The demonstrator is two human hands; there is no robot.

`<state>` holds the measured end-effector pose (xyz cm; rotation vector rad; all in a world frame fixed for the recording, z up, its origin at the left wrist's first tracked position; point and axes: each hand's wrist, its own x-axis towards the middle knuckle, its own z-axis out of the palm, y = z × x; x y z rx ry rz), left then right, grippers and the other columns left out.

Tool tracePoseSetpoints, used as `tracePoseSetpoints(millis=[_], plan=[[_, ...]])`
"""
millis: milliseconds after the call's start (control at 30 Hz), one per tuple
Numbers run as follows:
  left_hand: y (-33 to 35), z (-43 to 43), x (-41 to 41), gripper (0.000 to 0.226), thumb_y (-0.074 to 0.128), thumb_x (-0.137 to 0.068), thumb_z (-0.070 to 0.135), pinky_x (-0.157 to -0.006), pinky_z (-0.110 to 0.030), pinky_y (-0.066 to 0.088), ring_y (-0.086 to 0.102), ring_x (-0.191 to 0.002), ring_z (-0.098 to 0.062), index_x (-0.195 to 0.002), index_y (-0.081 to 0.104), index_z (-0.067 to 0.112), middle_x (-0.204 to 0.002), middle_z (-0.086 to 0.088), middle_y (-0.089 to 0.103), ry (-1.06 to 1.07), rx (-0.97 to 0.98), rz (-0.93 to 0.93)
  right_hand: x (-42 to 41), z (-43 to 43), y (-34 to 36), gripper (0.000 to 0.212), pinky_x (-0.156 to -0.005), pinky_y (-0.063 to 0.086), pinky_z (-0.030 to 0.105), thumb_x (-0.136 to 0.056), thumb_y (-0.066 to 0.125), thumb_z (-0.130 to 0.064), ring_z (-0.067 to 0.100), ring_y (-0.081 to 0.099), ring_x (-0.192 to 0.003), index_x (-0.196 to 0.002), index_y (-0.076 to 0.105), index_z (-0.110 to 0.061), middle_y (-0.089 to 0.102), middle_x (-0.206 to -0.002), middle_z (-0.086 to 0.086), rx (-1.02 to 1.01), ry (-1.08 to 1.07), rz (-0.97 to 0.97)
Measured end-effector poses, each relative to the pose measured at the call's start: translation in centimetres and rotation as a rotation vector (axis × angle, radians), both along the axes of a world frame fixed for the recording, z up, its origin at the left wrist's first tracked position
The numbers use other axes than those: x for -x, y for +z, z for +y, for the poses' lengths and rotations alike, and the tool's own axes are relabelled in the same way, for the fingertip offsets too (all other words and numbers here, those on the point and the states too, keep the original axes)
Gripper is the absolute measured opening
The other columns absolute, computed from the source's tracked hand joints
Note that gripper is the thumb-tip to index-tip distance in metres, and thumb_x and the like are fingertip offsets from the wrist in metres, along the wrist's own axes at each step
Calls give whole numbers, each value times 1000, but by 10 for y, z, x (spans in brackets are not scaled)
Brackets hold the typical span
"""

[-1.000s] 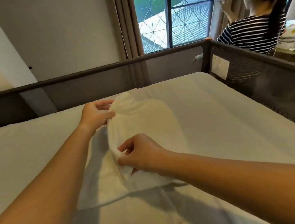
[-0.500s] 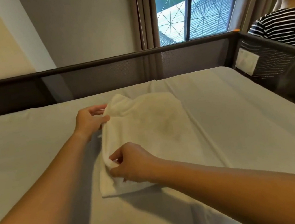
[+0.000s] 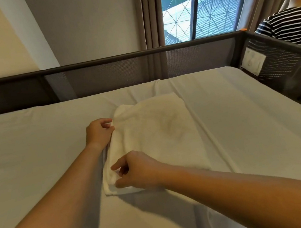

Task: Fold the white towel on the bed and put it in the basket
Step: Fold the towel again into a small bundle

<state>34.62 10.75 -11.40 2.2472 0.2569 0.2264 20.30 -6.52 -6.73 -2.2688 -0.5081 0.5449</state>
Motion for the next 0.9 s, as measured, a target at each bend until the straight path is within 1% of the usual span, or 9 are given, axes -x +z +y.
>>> tracePoseSetpoints(millis=[100,167,233,300,367,500,667,800,900], plan=[[7,-1,2,37,74,-95,18,-102,-38,54,68,-108,-27,-131,71,12,-118,-11,73,4,-28,22,1,-12,8,46,-99,56,29,-93,78,-25,18,71,-106,-138,70,-16,74,-122,3,-84,-61,-51],[15,-4,5,48,73,-96,28,-102,-40,54,64,-121,-33,-141,64,14,-135,-13,66,2,-32,58,-2,-26,17,39,-96,54,26,-95,76,-26,13,68,-105,-133,72,-19,72,-121,0,-115,-122,-130],[23,-8,9,58,70,-97,38,-96,-37,52,58,-131,-34,-150,55,18,-150,-13,56,-17,-30,107,-12,-45,22,38,-100,48,25,-95,75,-29,11,63,-110,-132,72,-25,67,-125,-3,-98,-191,-245],[29,-12,12,66,67,-97,48,-101,-40,50,52,-138,-35,-156,48,24,-158,-12,48,-53,-24,160,-27,-69,22,43,-107,50,36,-92,77,-35,19,60,-119,-134,70,-31,60,-133,-2,-81,-287,-365],[32,-17,20,73,66,-95,56,-109,-46,46,49,-141,-37,-158,43,28,-161,-13,42,-78,-24,213,-40,-95,20,53,-109,51,46,-90,76,-42,27,55,-128,-141,63,-35,52,-144,-1,-48,-392,-402],[30,-31,42,81,66,-91,65,-114,-48,41,45,-144,-38,-160,39,33,-165,-11,34,-123,9,260,-53,-139,10,67,-117,42,49,-92,74,-48,33,41,-144,-154,48,-39,36,-161,5,14,-532,-295],[15,-31,65,93,58,-80,84,-122,-53,33,38,-147,-39,-160,36,41,-168,-3,16,-67,-80,302,-52,-158,-7,76,-113,42,49,-96,69,-51,35,43,-143,-162,33,-38,30,-161,2,-108,-539,-16],[11,-35,78,99,52,-74,91,-119,-54,38,45,-140,-39,-159,33,45,-162,-2,23,-52,-92,293,-54,-159,-19,82,-117,37,50,-94,65,-62,33,42,-144,-163,26,-42,31,-163,6,-78,-526,-42],[12,-42,84,95,57,-78,87,-120,-50,38,45,-142,-34,-159,33,44,-163,1,20,-106,-85,243,-53,-157,-24,83,-118,35,47,-95,61,-64,32,41,-145,-165,23,-40,29,-164,6,-72,-507,-76]])
